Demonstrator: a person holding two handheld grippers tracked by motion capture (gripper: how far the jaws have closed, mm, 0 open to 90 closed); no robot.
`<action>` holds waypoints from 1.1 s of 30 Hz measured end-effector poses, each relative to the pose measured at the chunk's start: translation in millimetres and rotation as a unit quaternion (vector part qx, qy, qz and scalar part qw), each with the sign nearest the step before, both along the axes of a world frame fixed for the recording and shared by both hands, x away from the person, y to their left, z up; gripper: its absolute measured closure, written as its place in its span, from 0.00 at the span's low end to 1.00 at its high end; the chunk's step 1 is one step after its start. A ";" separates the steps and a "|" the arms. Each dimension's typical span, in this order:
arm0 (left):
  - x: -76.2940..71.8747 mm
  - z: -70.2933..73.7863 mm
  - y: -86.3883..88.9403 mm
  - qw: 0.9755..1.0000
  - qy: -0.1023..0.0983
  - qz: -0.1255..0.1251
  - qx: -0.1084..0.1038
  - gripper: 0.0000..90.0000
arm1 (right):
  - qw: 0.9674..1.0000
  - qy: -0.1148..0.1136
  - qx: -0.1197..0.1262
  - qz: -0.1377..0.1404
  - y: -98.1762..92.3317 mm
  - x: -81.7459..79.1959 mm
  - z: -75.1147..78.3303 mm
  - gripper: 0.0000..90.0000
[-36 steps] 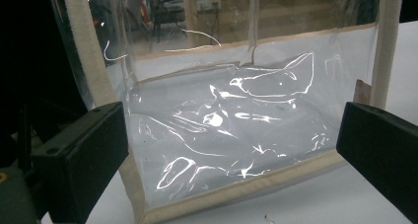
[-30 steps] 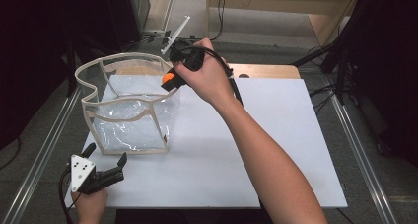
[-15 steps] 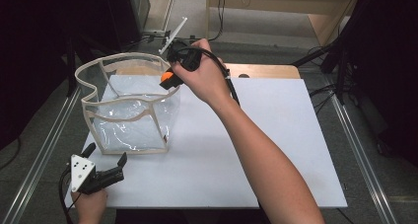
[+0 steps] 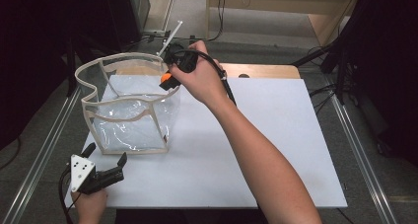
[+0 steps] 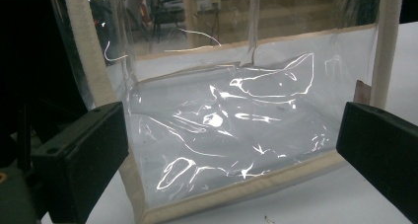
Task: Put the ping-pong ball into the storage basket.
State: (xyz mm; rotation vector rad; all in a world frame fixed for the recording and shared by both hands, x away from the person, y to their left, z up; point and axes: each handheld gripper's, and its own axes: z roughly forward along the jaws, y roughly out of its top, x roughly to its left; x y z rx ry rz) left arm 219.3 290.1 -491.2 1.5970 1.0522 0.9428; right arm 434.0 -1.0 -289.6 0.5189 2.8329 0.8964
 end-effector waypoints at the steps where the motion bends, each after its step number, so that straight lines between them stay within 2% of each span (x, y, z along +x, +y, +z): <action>1: 0.0 0.0 0.0 1.000 0.000 0.000 0.000 0.00 | 1.000 0.001 -0.002 -0.001 0.7 0.2 -0.8 0.53; 11: 0.1 -0.1 0.1 1.000 0.000 0.000 -0.001 0.00 | 1.000 -0.001 -0.015 -0.005 4.7 3.1 -6.2 0.53; 14: 0.1 -0.1 0.1 1.000 0.000 -0.001 -0.001 0.00 | 1.000 -0.001 -0.023 -0.004 5.2 3.3 -8.2 0.46; 17: 0.0 0.0 0.1 1.000 0.000 0.000 -0.001 0.00 | 1.000 -0.003 -0.017 -0.008 3.9 3.0 -8.1 0.40; 26: -0.1 0.0 0.0 1.000 0.000 0.000 0.000 0.00 | 0.999 -0.028 -0.006 -0.018 -2.1 -3.2 -1.6 0.22; 29: -0.1 0.0 -0.1 1.000 0.000 0.000 0.000 0.00 | 0.999 -0.024 -0.006 -0.020 -5.0 -5.9 0.5 0.16; 31: -0.1 0.0 -0.1 1.000 0.000 0.000 0.000 0.00 | 0.999 -0.032 -0.006 -0.019 -7.4 -7.7 0.8 0.14; 33: -0.1 0.0 0.0 1.000 0.001 0.000 0.002 0.00 | 0.999 -0.030 -0.004 -0.021 -10.5 -9.7 1.3 0.11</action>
